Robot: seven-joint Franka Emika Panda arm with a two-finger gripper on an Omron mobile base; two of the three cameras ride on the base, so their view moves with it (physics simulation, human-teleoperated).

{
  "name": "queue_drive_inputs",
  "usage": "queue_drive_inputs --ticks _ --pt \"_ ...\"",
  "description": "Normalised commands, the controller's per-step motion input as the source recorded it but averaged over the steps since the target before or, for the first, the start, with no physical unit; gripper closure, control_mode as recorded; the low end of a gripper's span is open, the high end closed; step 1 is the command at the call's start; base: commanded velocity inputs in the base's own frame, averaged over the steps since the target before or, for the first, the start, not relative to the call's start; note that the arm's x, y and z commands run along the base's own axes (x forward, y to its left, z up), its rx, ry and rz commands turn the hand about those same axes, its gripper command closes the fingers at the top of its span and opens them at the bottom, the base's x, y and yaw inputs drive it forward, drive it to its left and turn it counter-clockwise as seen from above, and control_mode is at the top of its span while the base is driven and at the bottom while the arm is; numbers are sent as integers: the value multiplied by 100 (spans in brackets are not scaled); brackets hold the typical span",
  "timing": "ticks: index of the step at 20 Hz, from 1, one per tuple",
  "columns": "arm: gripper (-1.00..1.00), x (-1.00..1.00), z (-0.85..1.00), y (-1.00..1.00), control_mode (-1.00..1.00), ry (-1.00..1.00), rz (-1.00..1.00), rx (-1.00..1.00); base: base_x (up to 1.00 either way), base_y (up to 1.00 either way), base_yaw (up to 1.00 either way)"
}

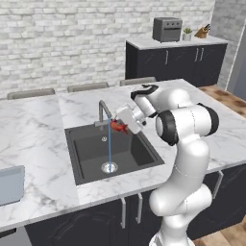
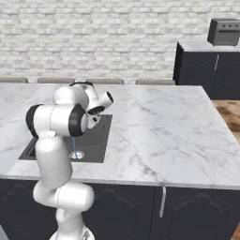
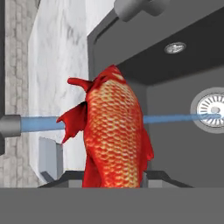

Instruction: Take the fish out of the fridge, briefly rinse it in the sink, and place it on the tray next to the sink.

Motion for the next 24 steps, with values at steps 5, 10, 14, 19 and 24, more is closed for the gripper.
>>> queue_drive_inputs --ticks 5,10,14,19,24 --pt "100 47 0 0 -100 16 0 0 0 0 0" --pt "100 32 -8 0 -100 24 1 0 0 0 0" --pt "100 8 -14 1 -100 25 6 6 0 0 0" --pt "100 -1 -5 3 -100 24 19 11 0 0 0" --pt "100 8 -2 3 -100 17 17 16 0 0 0"
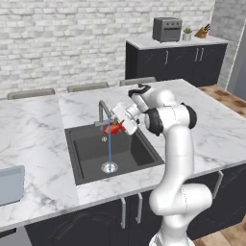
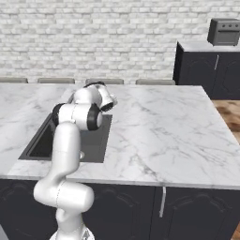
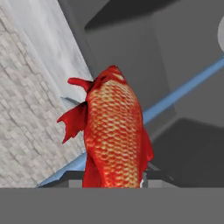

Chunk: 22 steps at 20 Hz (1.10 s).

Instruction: Take the fish out of the fridge, briefly rinse it in the sink, and place it on the tray next to the sink.

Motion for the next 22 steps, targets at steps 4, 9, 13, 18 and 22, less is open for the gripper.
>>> queue_drive_inputs --ticks 4,9,13,18,22 --pt "100 -30 0 1 -100 9 10 7 0 0 0" --pt "100 -100 3 0 -100 1 8 11 0 0 0" --pt "100 -59 11 0 -100 -2 5 2 0 0 0" --pt "100 17 0 -2 -100 0 -2 0 0 0 0" --pt "100 78 0 -1 -100 -9 -20 0 0 0 0"
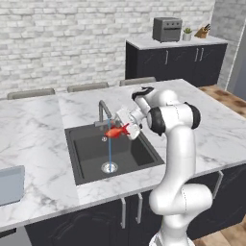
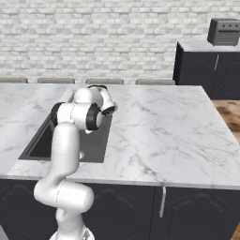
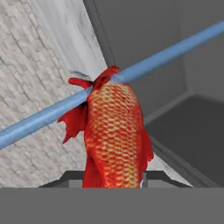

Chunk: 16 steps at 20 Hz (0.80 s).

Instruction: Take the fish out of the fridge, briefly rinse it in the sink, and place it on the tray next to the sink.

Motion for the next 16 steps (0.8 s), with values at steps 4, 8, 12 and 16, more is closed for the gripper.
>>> queue_drive_inputs --ticks 4,8,12,16 --pt "100 83 0 -2 -100 -14 -25 0 0 0 0" --pt "100 31 0 -4 -100 -6 -24 0 0 0 0" --pt "100 -81 34 -40 -100 3 -33 0 0 0 0" --pt "100 -100 84 -51 -100 0 -27 -4 0 0 0"
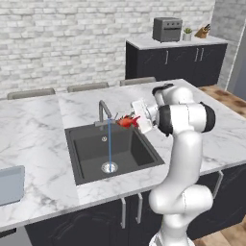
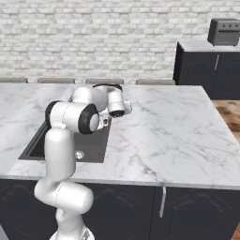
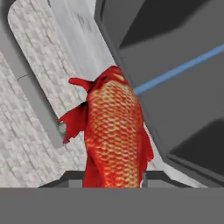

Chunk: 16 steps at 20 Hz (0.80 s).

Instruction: Take the fish out of the fridge, briefly rinse it in the sink, and place it on the tray next to the sink.

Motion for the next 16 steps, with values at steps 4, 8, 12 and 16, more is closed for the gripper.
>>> queue_drive_inputs --ticks 4,8,12,16 --pt "100 -100 76 -42 -100 -3 -19 -36 0 0 0" --pt "100 -100 68 -23 -100 -8 -8 -65 0 0 0" --pt "100 -100 75 -25 -100 -5 -4 -69 0 0 0" --pt "100 -100 36 -17 -100 -16 1 -60 0 0 0"
